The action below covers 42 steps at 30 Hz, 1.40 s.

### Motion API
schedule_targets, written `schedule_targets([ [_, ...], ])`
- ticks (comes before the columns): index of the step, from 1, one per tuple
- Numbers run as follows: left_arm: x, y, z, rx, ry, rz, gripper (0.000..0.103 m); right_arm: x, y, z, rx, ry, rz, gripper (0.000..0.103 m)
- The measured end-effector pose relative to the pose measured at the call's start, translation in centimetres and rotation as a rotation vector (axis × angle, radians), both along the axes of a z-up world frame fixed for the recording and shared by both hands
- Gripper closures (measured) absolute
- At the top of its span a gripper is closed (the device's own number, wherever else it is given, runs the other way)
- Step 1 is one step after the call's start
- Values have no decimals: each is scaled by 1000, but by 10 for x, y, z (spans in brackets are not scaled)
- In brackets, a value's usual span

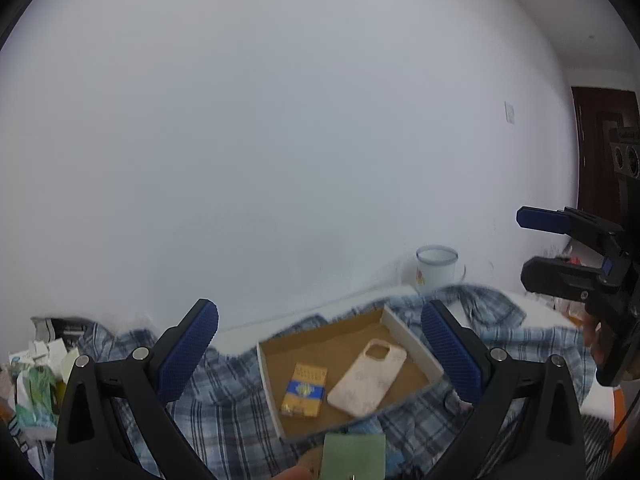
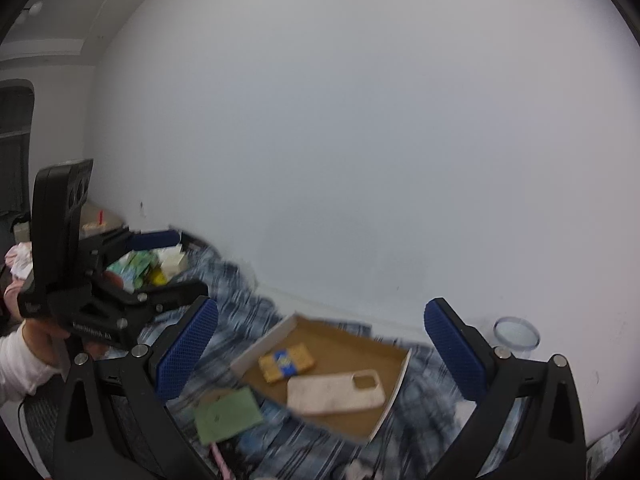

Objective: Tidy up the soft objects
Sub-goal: 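Grasp the green snap pouch with the left gripper while the right gripper moves toward the white earbud case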

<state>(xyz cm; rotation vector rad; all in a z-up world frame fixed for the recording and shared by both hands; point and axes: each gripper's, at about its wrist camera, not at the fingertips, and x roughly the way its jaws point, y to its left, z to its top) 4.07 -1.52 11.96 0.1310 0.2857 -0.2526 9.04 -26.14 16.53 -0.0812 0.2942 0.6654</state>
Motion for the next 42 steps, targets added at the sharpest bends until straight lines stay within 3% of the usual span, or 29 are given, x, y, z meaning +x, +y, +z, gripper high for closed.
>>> schedule_targets([
  [6, 0, 3, -28, 35, 73, -1, 0, -5, -1, -34, -15, 71, 34, 0],
  [19, 15, 11, -74, 29, 201, 16, 0, -10, 2, -69, -49, 128, 78, 0],
  [42, 46, 0, -162, 52, 472, -89, 0, 0, 9, -126, -55, 237, 139, 0],
])
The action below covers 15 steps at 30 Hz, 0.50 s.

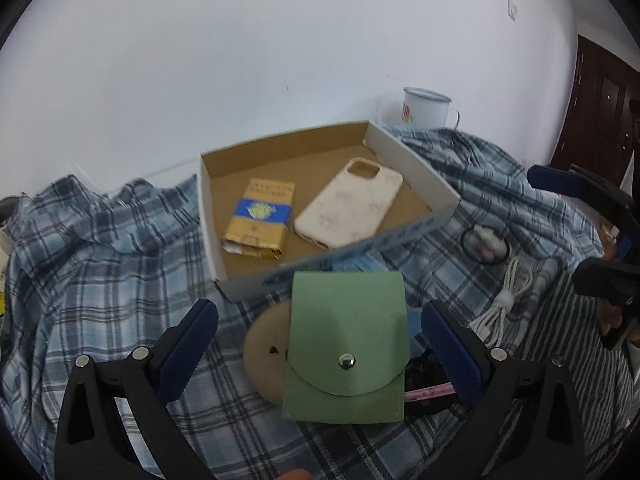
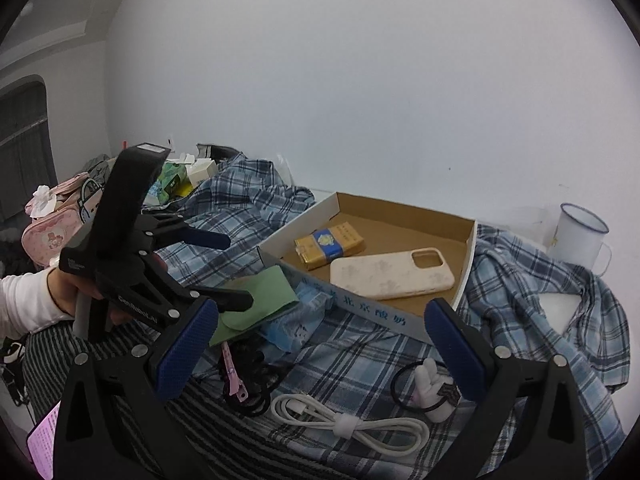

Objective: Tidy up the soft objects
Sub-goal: 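Grasp the green snap pouch with the left gripper while the right gripper moves toward the white earbud case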

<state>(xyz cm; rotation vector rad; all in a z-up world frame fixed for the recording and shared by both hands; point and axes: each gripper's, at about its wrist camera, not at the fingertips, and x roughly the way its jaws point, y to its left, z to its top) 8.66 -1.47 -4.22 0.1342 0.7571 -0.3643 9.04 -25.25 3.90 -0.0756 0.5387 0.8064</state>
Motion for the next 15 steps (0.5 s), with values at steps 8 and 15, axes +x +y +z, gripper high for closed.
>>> schedule_targets([
  [8, 7, -1, -16, -24, 76, -21, 0, 8, 6, -11, -29, 58, 2, 0],
  [15, 7, -9, -22, 7, 87, -42, 18, 10, 4, -14, -21, 82, 0, 0],
])
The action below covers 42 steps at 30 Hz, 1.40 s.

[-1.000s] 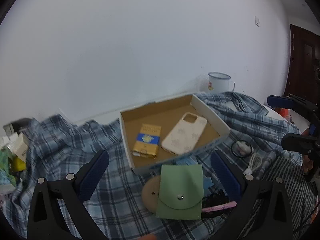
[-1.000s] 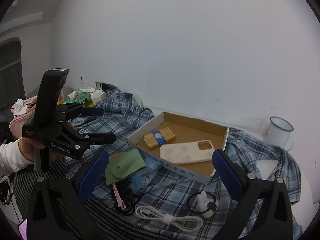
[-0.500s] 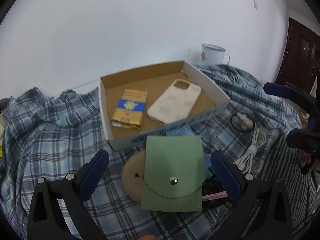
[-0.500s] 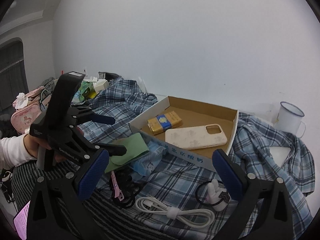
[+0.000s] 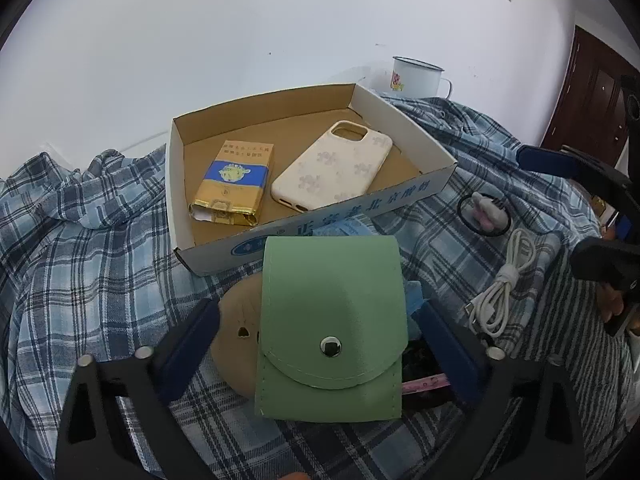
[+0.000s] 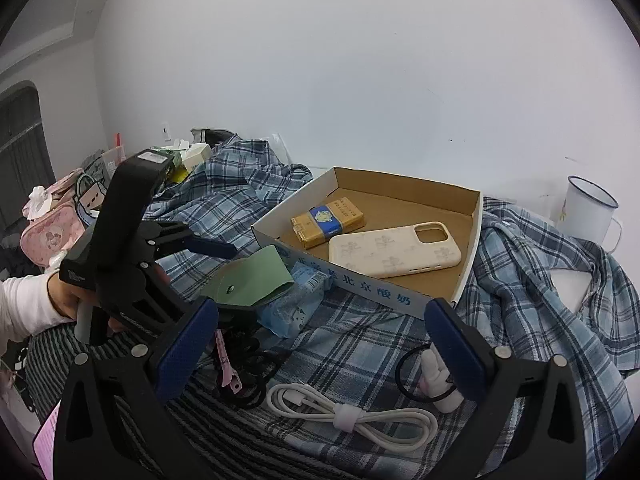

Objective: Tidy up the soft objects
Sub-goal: 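Grasp the green snap pouch with the left gripper while the right gripper moves toward the white earbud case, then grasp and lift the white earbud case with the right gripper while the left gripper lifts the pouch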

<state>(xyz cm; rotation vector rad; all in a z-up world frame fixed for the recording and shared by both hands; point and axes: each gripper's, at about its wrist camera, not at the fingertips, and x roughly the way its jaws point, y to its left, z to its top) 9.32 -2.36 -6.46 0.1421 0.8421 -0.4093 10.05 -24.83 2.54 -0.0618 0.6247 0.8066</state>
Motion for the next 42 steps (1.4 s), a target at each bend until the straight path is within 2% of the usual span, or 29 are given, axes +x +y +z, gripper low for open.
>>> schedule_targets([
  [5, 3, 1, -4, -2, 17, 0, 29, 2, 0, -2, 3, 15, -1, 0],
  [14, -1, 2, -1, -28, 8, -13, 30, 2, -3, 0, 17, 14, -6, 0],
  [19, -6, 1, 4, -27, -24, -20, 30, 2, -7, 2, 27, 8, -17, 0],
  [23, -9, -1, 8, -23, -47, -26, 31, 4, -14, 0, -15, 6, -41, 0],
  [26, -11, -1, 9, -25, -54, -32, 31, 9, -21, -7, -95, -1, -104, 0],
  [28, -12, -1, 9, -27, -53, -32, 31, 19, -24, -17, -156, 32, -156, 0],
  [32, -11, -1, 8, -34, -46, -30, 31, 38, -27, -36, -215, 142, -175, 1],
  [33, -11, -1, 8, -35, -47, -30, 31, 41, -27, -40, -231, 153, -183, 2],
  [35, -11, -1, 7, -32, -48, -31, 31, 44, -25, -45, -249, 175, -179, 17],
  [39, -11, -1, 7, -29, -49, -32, 31, 50, -22, -55, -277, 221, -168, 31],
  [41, -11, -1, 7, -29, -47, -30, 31, 51, -22, -57, -291, 227, -176, 48],
  [42, -11, -1, 8, -30, -47, -29, 31, 50, -22, -58, -302, 224, -184, 53],
])
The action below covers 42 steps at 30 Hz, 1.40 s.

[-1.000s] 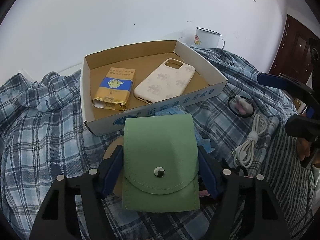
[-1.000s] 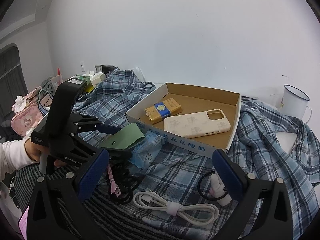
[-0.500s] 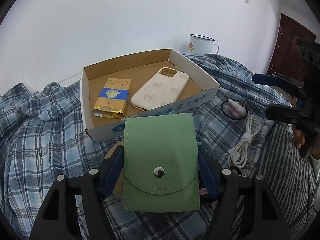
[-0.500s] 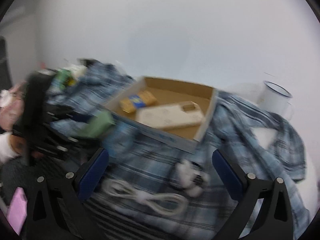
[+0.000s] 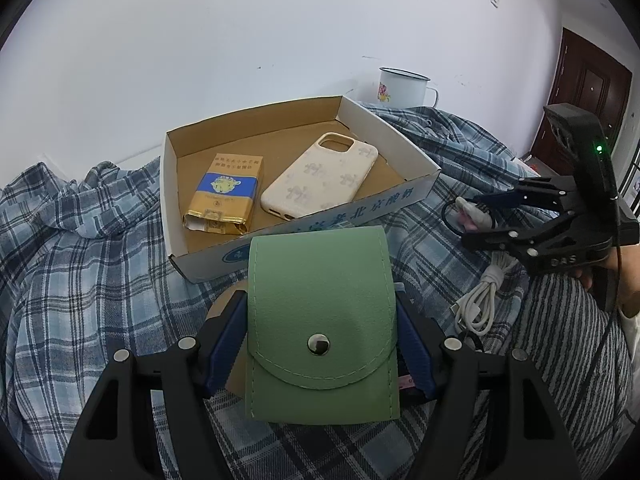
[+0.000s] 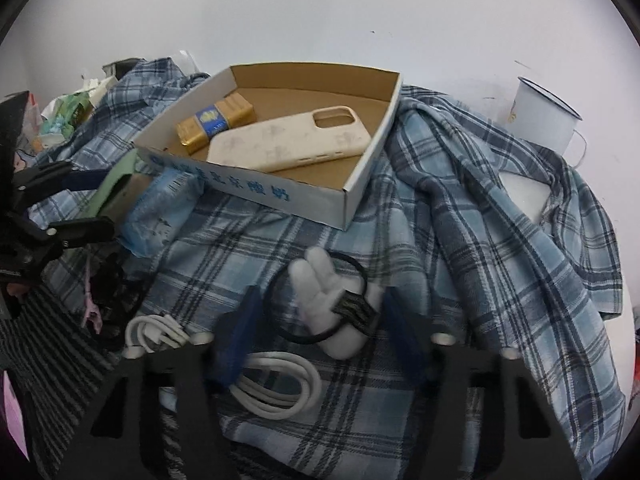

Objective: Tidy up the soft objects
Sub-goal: 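Grasp and lift the white earbud case with the right gripper while the left gripper lifts the pouch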

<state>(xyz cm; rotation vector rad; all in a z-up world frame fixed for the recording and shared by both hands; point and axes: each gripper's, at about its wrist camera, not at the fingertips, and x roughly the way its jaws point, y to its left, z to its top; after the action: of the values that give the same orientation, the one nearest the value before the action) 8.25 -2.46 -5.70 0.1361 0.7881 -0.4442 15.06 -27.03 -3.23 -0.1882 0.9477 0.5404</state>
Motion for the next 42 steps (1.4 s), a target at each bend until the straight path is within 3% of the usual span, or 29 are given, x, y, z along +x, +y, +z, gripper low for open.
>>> schedule_targets([
  [1, 0, 0, 0, -1, -1, -1, 31, 0, 0, 0, -11, -5, -4, 61],
  [5, 0, 0, 0, 2, -5, -2, 31, -3, 3, 1, -36, -26, 3, 68],
  [19, -5, 3, 5, -5, -43, 11, 31, -23, 2, 27, -21, -208, 10, 69],
  [29, -13, 8, 15, -24, -84, 26, 31, -29, -13, 51, 107, -269, -2, 69],
  [42, -24, 25, 55, -81, -224, 79, 31, -46, -3, 87, 155, -404, 51, 69],
])
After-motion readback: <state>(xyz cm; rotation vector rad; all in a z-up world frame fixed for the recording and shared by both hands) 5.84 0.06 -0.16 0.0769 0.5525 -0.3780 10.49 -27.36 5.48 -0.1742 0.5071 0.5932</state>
